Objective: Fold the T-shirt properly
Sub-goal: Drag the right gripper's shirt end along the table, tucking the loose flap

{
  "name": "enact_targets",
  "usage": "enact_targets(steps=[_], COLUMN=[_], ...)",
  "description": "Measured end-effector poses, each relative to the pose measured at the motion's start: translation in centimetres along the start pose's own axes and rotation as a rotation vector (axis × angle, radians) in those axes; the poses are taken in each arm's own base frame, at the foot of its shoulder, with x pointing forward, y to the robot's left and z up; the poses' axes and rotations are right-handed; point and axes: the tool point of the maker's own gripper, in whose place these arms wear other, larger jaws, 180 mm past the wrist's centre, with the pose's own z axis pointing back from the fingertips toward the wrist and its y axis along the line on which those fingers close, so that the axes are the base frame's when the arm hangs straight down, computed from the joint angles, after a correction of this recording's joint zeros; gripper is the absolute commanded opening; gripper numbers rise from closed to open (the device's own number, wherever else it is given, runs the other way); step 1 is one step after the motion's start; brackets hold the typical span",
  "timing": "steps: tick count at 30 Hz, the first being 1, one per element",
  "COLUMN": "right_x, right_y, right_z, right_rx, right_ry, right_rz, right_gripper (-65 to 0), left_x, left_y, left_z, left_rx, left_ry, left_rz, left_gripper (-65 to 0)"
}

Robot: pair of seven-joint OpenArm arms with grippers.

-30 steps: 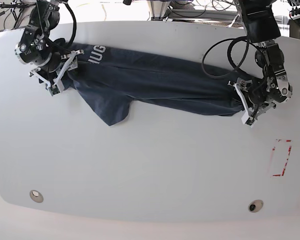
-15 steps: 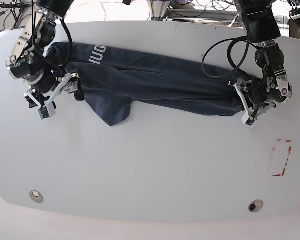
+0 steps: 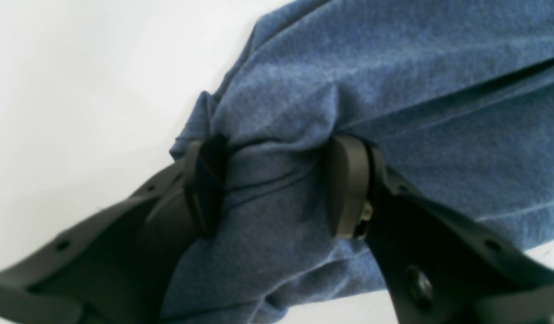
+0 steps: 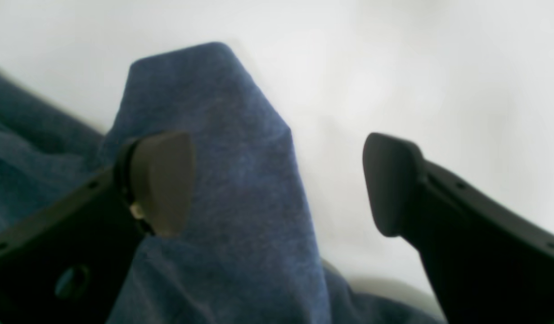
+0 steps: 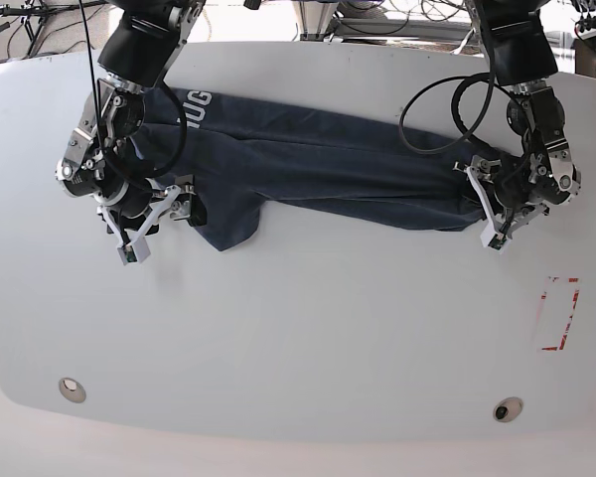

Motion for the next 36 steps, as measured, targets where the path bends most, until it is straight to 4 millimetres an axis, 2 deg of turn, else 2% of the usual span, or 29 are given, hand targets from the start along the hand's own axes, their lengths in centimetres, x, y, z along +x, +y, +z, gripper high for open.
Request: enact_targets(steps=[8, 16, 19, 21, 22, 24, 27, 29, 33, 36], right_x=[-0.9, -0.9, -1.1, -1.0, -1.0, -0.8, -0.6, -0.3, 0.5, 1.2], right_y=[2.2, 5.5, 5.6, 5.5, 5.4, 5.0, 4.8, 4.8, 4.8, 4.7], right_z=[-1.6, -3.0, -3.5, -3.7, -3.8, -3.9, -4.2, -4.3, -4.1, -3.3], right_rx=[0.057, 0.131, 0.143, 0.148, 0.148, 0.144, 0.144, 0.145, 0.149, 0.132], right_ry=[0.038, 0.009, 0.008, 0.003, 0.001, -0.007, -0.011, -0.018, -0.030, -0.025], right_rz=[0.041, 0.043, 0.029, 0.014, 0.011, 0.008, 0.003, 0.005, 0.013, 0.043], right_gripper=[-10.3, -12.0, -19.7, -29.6, -32.5, -47.2, -62.0, -65.0, -65.0, -65.0], left_x=[0.0, 0.0, 0.0, 0.0, 0.0, 0.0, 0.0, 0.0, 0.0, 0.0], left_y=[0.0, 0.0, 0.0, 0.0, 0.0, 0.0, 0.0, 0.0, 0.0, 0.0], left_z=[0.0, 0.0, 0.0, 0.0, 0.0, 0.0, 0.0, 0.0, 0.0, 0.0], left_rx=[0.000, 0.000, 0.000, 0.001, 0.001, 0.001, 0.000, 0.000, 0.000, 0.000], left_ry=[0.000, -0.001, -0.001, 0.001, 0.003, 0.003, 0.003, 0.002, 0.003, 0.004], left_rz=[0.000, 0.000, 0.000, 0.000, 0.000, 0.000, 0.000, 0.000, 0.000, 0.000], left_gripper=[-34.9, -35.0, -35.0, -35.0, -35.0, -35.0, -35.0, -35.0, -35.0, -35.0])
